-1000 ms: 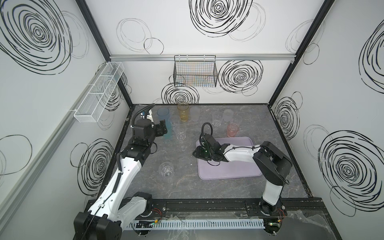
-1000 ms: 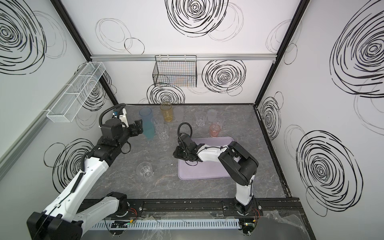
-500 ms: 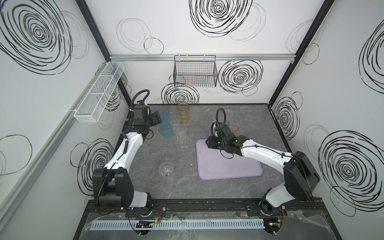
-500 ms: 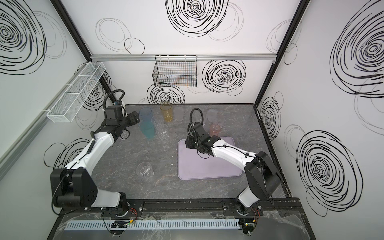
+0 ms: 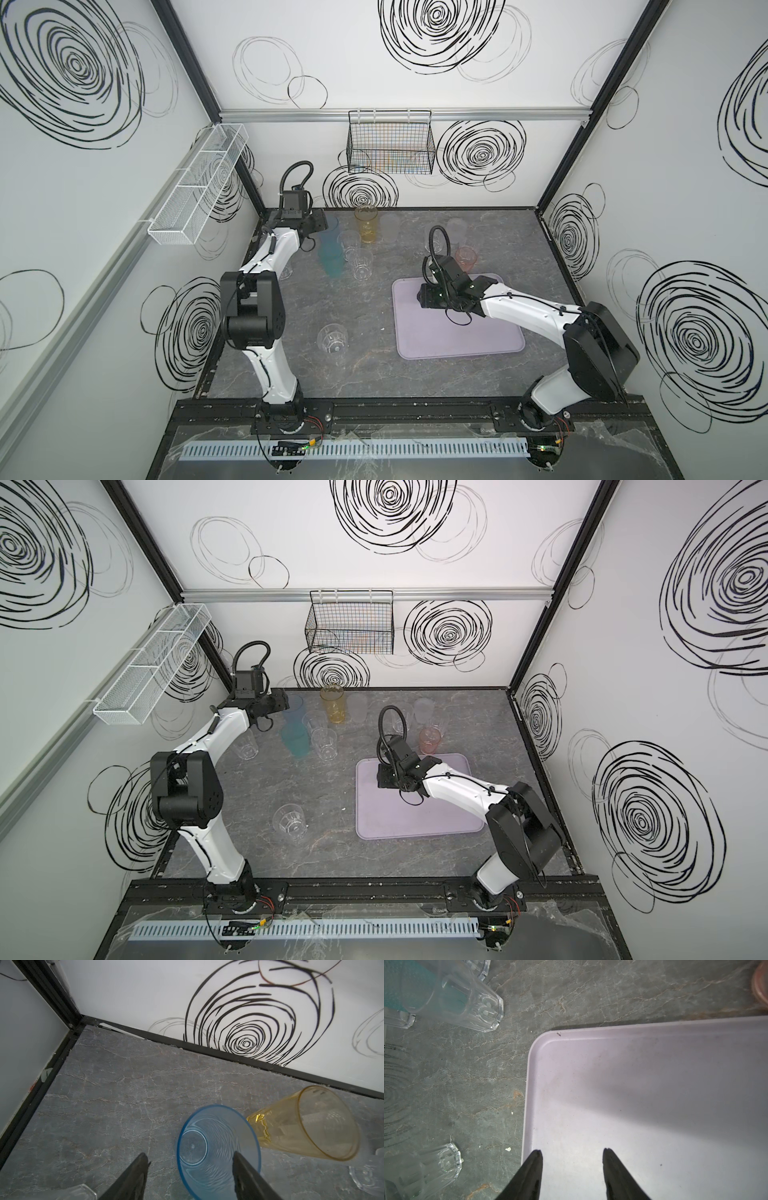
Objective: Place the glasses into the tray
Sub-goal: 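Close the left gripper on the frosted blue glass while the right releases the tray, then lift the frosted blue glass with the left gripper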
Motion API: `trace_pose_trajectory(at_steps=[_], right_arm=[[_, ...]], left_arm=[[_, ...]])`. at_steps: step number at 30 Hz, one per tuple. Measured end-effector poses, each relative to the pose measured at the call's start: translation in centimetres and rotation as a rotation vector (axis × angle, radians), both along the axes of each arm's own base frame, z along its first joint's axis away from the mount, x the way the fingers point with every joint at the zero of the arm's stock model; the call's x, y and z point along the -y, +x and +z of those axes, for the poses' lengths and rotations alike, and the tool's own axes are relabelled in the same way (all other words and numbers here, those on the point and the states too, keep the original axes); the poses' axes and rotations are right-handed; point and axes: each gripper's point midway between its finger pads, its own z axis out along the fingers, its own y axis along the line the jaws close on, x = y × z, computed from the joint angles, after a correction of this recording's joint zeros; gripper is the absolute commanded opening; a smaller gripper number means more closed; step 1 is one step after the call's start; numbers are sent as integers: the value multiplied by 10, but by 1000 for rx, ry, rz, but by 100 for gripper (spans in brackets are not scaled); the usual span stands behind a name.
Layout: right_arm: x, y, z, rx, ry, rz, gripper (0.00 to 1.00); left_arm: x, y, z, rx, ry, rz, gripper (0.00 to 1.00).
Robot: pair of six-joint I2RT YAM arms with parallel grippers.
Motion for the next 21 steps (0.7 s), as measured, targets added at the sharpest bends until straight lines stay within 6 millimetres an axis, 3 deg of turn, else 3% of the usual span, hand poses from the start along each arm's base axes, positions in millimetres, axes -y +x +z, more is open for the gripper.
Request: trace_pose_trajectory(at_steps=[6, 11, 21], right_arm=[[-2, -2, -13, -32, -14, 14, 51], [-1, -4, -23, -52, -32, 20, 51], [-3, 0, -28, -57, -47, 25, 52]], left_arm=[[0, 2, -30, -81, 50, -17, 59], [-1, 19, -29, -69, 67, -27, 53], [-9, 28, -38, -81, 125, -12, 35]])
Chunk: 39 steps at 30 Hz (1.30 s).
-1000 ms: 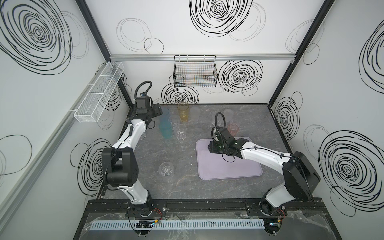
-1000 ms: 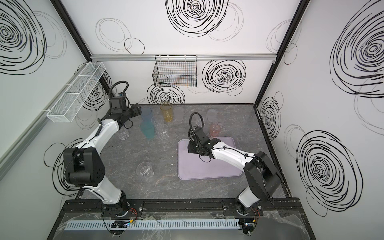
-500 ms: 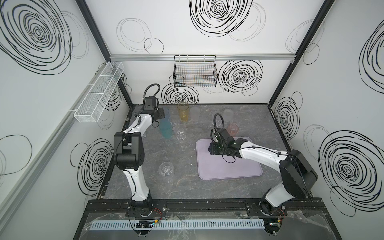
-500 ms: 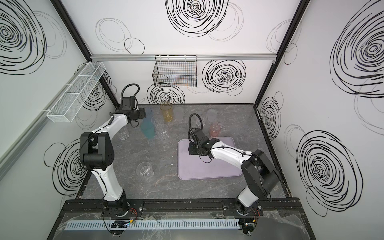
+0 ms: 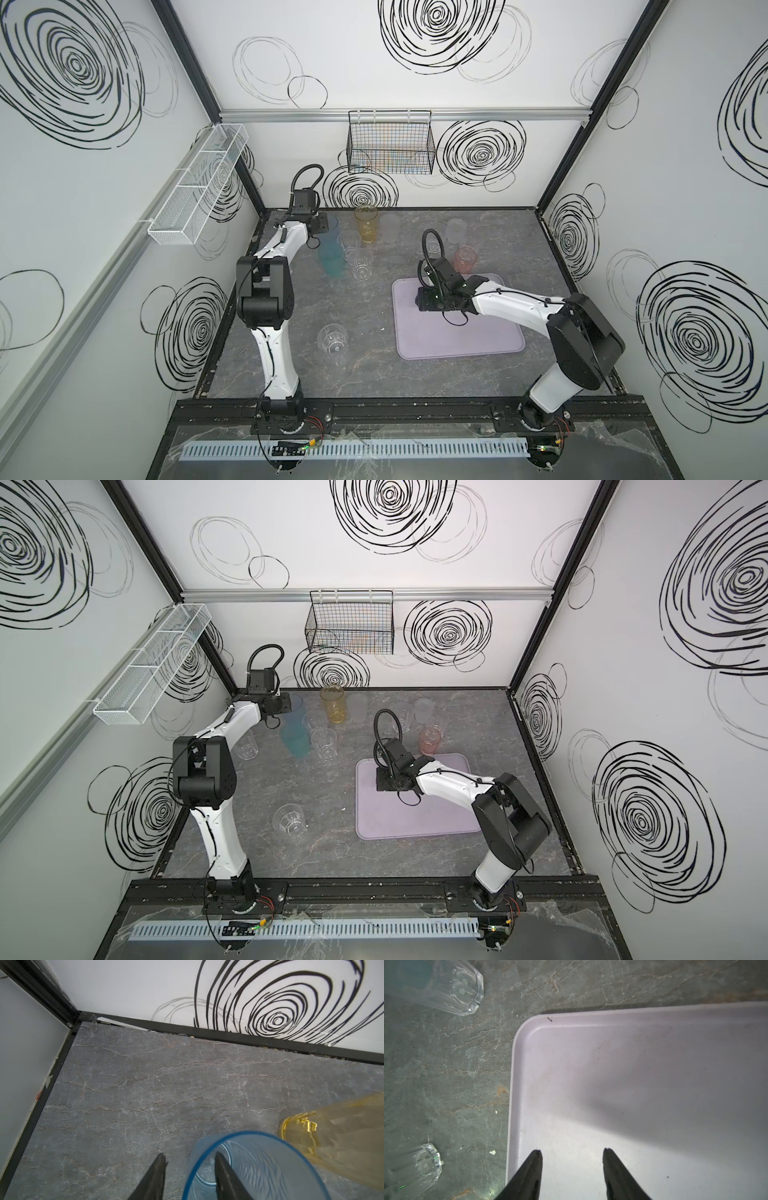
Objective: Place the glasses into the tray
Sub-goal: 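Lift the frosted blue glass with the left gripper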
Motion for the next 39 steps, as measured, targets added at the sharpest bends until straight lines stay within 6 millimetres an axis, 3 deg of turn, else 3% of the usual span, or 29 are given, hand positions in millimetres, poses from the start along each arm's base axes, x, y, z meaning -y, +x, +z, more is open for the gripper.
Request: trace_pose_trajectory(at_steps=[5, 11, 15, 19, 23, 27, 30, 39], right_arm=[[1, -2, -12, -26, -19, 1, 51], [1, -1, -12, -25, -19, 0, 52], [0, -1, -12, -24, -19, 2, 52], [0, -1, -12, -23, -20, 4, 52], [0, -1, -12, -22, -21, 4, 51], [-1, 2, -8, -14, -19, 3, 52], [0, 6, -2, 9, -26, -5, 51], [17, 24, 51, 143, 15, -71, 51]], left_arm=[[-2, 1, 1, 4, 26, 12, 22], [0, 3, 4, 24, 35, 15, 9], [-2, -5, -3, 3, 40, 26, 0], [-3, -21, 4, 0, 42, 32, 0], [-4, -41, 35, 48, 42, 41, 0], [-6, -56, 88, 149, 47, 52, 0], [-7, -69, 116, 177, 71, 69, 0], [23, -146, 155, 81, 51, -12, 0]])
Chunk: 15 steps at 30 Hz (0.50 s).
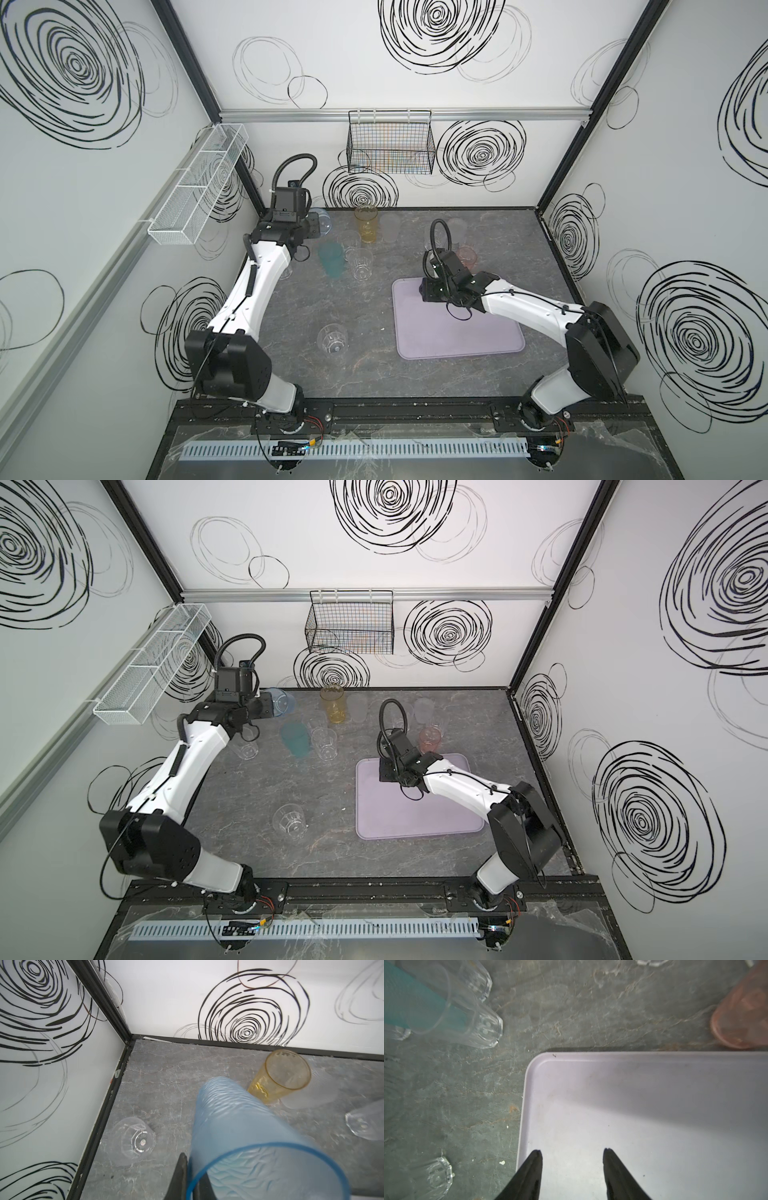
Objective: Place the glasses into the tray
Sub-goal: 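Lift the frosted blue glass with the left gripper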
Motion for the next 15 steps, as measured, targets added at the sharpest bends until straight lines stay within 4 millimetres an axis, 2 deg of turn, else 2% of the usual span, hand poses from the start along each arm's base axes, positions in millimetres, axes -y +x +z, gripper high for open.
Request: trace_pose_trajectory(at_steps=[4, 7, 9, 11, 14, 15], right_arm=[[8, 8, 6, 23, -6, -29, 51], [13, 11, 9, 32, -11, -43, 51], [16, 12, 14, 44, -9, -52, 51], [19, 12, 17, 54, -6, -58, 51], [25, 6, 17, 55, -6, -64, 51], [27, 3, 14, 51, -7, -66, 51]], left_arm=[[31, -17, 26, -12, -44, -100, 0], [83, -26, 29, -38, -83, -249, 0], [129, -34, 15, -92, -107, -376, 0], [167, -40, -9, -169, -122, -474, 0], [204, -43, -53, -298, -120, -558, 0], [210, -43, -68, -339, -115, -568, 0]])
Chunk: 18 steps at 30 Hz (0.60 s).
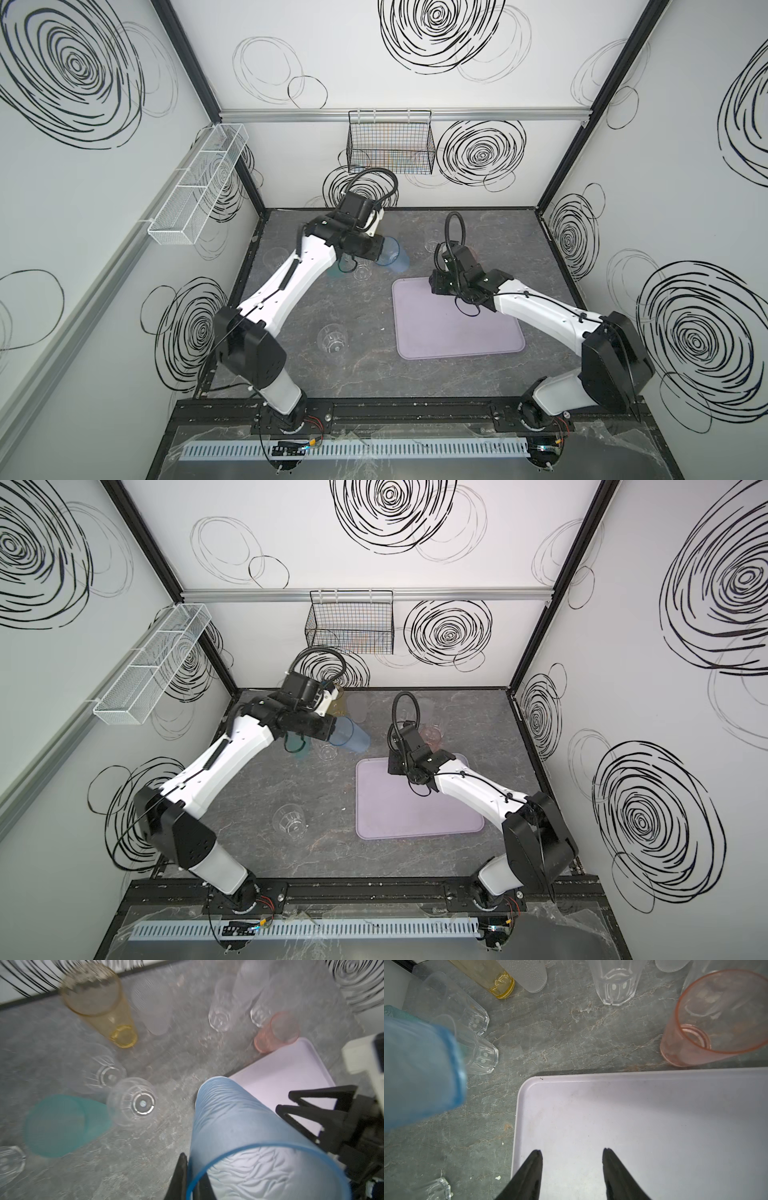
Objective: Place the glasses into the tray
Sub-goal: 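Lift the frosted blue glass with the left gripper, then carry the blue glass over the tray and lower it with the left gripper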
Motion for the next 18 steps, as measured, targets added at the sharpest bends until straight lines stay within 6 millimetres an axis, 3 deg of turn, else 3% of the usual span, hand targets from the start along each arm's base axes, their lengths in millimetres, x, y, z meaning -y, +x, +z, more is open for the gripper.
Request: trace_pose_trajectory(at_steps=[3, 6, 18], right_arm=[[6, -9, -10, -19, -10, -4, 51], [10, -14, -18, -38, -20, -7, 51], [11, -15, -25, -50, -29, -6, 51]], left_arm=[[10, 3, -32, -75, 38, -28, 0], [16, 6, -49, -113, 64, -48, 0], [38, 13, -67, -135, 133, -103, 0]])
